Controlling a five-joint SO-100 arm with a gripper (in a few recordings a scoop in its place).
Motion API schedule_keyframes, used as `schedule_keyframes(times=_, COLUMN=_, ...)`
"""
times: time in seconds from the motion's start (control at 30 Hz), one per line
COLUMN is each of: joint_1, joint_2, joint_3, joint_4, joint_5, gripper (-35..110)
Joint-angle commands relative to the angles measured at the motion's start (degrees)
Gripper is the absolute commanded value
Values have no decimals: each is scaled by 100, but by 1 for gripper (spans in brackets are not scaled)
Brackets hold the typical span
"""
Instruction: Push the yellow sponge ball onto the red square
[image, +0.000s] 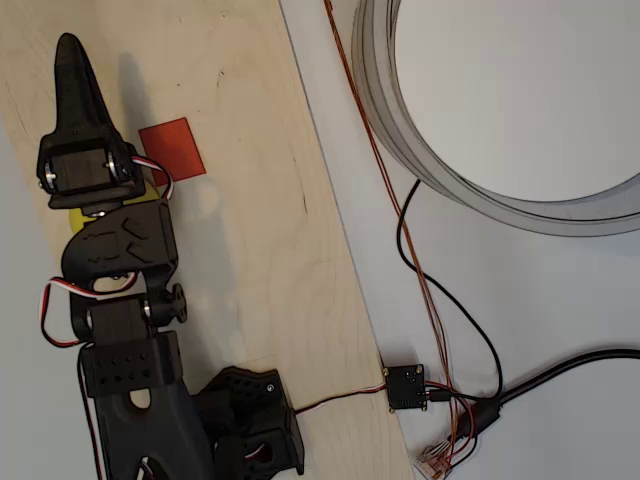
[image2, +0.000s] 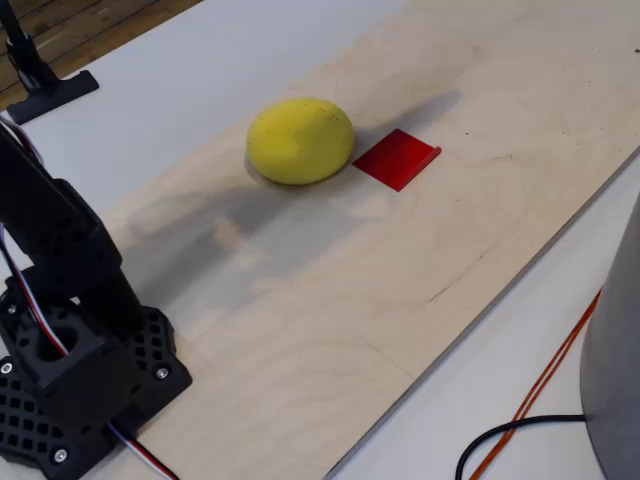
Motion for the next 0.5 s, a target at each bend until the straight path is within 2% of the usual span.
schedule_keyframes(times=0.0, joint_1=-1011, joint_2=2048, joint_3=4553, joint_4=-2839, joint_5=-580, gripper=1)
schedule_keyframes(times=0.3, joint_1=-1011, joint_2=2057, joint_3=4579, joint_4=-2812, joint_5=-492, gripper=2)
schedule_keyframes(times=0.47, joint_1=-1116, joint_2=2250, joint_3=4500, joint_4=-2206, joint_5=-422, gripper=3)
